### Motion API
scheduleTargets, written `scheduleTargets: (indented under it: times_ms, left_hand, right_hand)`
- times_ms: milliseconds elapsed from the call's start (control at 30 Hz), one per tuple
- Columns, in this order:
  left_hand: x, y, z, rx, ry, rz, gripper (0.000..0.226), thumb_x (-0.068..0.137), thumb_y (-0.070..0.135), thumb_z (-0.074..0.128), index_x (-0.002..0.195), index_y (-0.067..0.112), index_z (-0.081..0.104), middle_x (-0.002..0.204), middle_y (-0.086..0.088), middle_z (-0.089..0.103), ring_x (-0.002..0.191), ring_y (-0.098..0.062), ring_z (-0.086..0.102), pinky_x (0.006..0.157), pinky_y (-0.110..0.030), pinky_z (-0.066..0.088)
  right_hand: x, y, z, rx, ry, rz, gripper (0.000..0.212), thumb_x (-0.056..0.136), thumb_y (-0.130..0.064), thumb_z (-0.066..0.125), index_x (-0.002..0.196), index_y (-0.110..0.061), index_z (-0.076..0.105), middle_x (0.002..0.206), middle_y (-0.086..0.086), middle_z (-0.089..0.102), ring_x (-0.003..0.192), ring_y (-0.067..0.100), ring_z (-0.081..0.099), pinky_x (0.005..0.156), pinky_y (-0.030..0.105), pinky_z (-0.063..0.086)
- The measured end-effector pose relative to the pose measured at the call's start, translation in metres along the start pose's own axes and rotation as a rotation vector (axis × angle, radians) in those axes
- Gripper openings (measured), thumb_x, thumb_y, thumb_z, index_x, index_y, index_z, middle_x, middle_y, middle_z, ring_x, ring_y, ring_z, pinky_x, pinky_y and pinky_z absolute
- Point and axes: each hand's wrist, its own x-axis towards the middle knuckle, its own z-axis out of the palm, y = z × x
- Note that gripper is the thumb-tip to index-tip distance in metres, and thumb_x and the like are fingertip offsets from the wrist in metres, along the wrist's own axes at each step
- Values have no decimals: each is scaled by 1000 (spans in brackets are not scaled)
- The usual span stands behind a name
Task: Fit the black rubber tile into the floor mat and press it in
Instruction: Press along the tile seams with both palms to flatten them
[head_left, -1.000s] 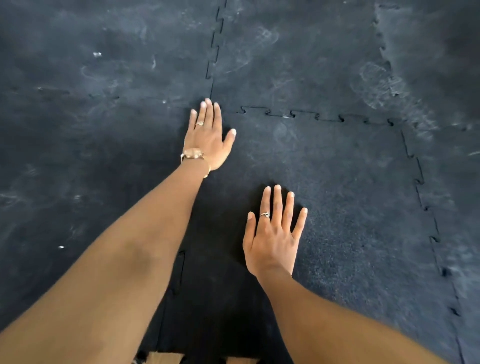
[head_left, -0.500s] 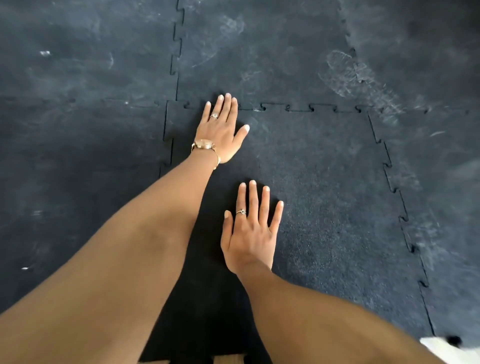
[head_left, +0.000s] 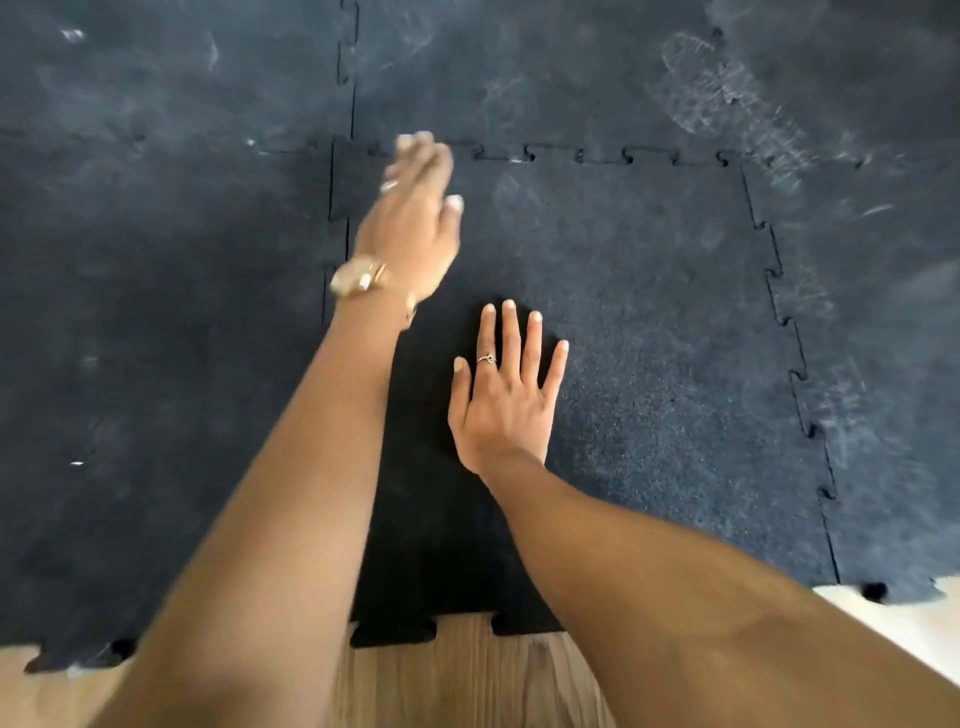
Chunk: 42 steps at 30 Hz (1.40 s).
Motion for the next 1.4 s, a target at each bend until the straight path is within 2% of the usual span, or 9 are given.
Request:
scheduleTargets:
  times_ms: [67,133,167,267,467,633,900,1267,1400]
  left_hand:
    - [-77,-18,7,-30,249,-235,54,101,23,36,150,2,28,159,-14,23,149,-30,9,120,-41,15]
    - [-149,-27,30,145,247,-431,61,101,33,29,152,0,21,159,-17,20,149,-34,10,121,-48,11]
    - [-171,-29,42,279,192,-444,64,101,38,25,152,0,19,159,-18,19,148,-35,12,121,-51,10]
    - [-182,-31,55,424,69,-391,67,101,42,20,153,1,15,160,-18,14,148,-35,10,120,-52,9]
    - [-177,-31,52,465,30,-359,66,100,42,23,153,3,17,160,-17,14,149,-32,10,120,-51,7]
    - [-172,-26,45,454,-49,-397,67,100,43,23,155,6,10,162,-15,7,150,-31,5,120,-51,5]
    - [-168,-20,41,479,-135,-455,69,98,41,26,154,5,6,162,-17,4,149,-32,1,120,-54,2]
    - [-172,-18,44,553,-125,-412,66,101,40,16,154,4,2,163,-13,1,150,-32,-2,120,-52,0]
    - [-175,-21,35,597,-197,-355,69,102,45,12,153,1,0,162,-16,-1,149,-32,-2,121,-51,3]
  right_hand:
    - [1,0,0,-1,-15,0,64,98,-43,7,157,-18,7,166,2,6,152,27,-3,121,56,-1]
    - [1,0,-1,4,-16,-2,63,98,-43,7,156,-18,6,166,2,6,152,28,-2,121,56,-1]
    - [1,1,0,8,-14,-3,63,99,-43,7,156,-17,7,166,2,6,152,28,-2,121,57,0]
    - [0,1,-1,11,-7,-6,62,100,-43,11,156,-16,10,165,4,9,152,28,1,121,57,2]
    - [1,0,-2,-5,8,5,60,102,-40,26,156,-14,19,163,7,19,151,32,11,120,58,9]
    - [3,-4,-8,-47,-95,24,62,102,-41,22,156,-14,9,165,7,10,152,32,4,120,59,6]
    - [6,-3,-17,-36,-194,13,63,101,-40,24,156,-13,10,165,8,11,151,34,6,119,61,7]
    - [1,2,-13,-13,-149,5,62,102,-42,19,157,-14,10,165,2,10,152,29,4,120,57,3]
    - [-8,22,-25,-123,-258,-186,65,102,-49,14,157,-16,1,166,-2,1,152,26,-1,121,54,0]
